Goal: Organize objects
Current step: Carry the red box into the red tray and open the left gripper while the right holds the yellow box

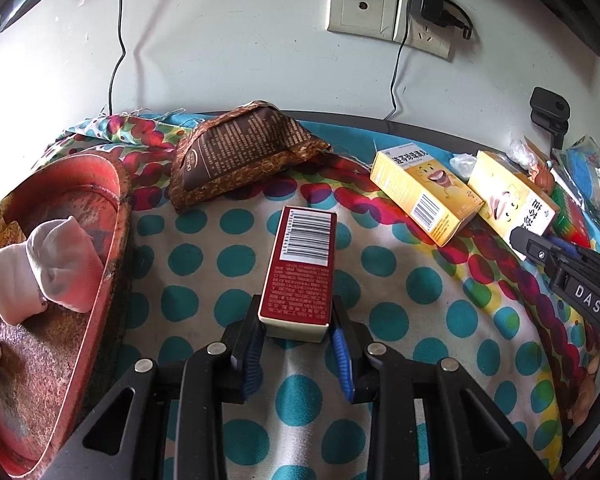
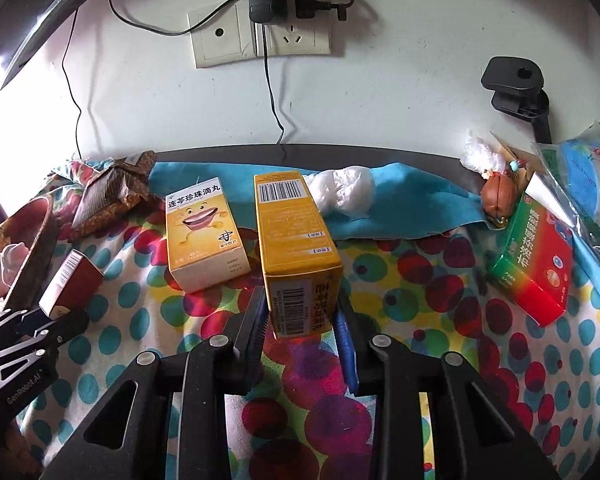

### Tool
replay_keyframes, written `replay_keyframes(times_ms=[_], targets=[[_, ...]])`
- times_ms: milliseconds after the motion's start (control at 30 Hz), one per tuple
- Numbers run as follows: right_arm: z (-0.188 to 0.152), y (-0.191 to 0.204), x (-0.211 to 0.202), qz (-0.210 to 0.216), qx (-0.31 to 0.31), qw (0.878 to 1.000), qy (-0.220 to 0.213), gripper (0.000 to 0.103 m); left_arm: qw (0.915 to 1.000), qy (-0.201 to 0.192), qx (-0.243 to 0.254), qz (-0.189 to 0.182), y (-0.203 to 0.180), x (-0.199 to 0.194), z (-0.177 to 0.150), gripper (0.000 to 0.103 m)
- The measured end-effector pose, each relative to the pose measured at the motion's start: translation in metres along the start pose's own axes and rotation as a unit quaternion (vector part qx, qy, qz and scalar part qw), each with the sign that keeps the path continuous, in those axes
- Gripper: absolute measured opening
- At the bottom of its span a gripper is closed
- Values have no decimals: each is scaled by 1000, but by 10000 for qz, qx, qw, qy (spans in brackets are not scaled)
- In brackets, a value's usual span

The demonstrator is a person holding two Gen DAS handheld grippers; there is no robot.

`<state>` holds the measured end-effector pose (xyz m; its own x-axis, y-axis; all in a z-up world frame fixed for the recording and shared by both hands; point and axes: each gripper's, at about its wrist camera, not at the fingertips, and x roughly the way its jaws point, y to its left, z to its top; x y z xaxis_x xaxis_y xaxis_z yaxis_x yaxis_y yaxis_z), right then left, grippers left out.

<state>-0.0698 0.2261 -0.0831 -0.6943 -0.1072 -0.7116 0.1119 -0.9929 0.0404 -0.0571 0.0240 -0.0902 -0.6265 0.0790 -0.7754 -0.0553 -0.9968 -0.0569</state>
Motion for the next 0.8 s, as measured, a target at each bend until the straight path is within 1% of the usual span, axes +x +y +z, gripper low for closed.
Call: replay_keyframes(times_ms=[100, 233, 367, 400, 567, 800], targets=[[-1, -2, 0, -33, 26, 10000, 27, 30, 10000, -33, 6, -2, 1, -1, -1, 31], [-2, -4, 0, -42, 102, 9999, 56, 30, 9996, -123, 224, 94, -4, -5, -2, 31], [-2, -5, 0, -60, 109, 9999, 67, 30, 9996, -117, 252, 43, -2, -9, -2, 31], [-2, -4, 0, -83, 106, 9999, 67, 30, 9997, -99, 226, -19, 0, -11, -2, 31], [-2, -6, 1, -81, 131, 9998, 81, 30, 9998, -151, 117, -3, 14, -24, 1, 31], [-2, -6, 2, -76, 150, 9998, 126, 30, 9994, -342, -95, -56, 49, -61, 2, 31]])
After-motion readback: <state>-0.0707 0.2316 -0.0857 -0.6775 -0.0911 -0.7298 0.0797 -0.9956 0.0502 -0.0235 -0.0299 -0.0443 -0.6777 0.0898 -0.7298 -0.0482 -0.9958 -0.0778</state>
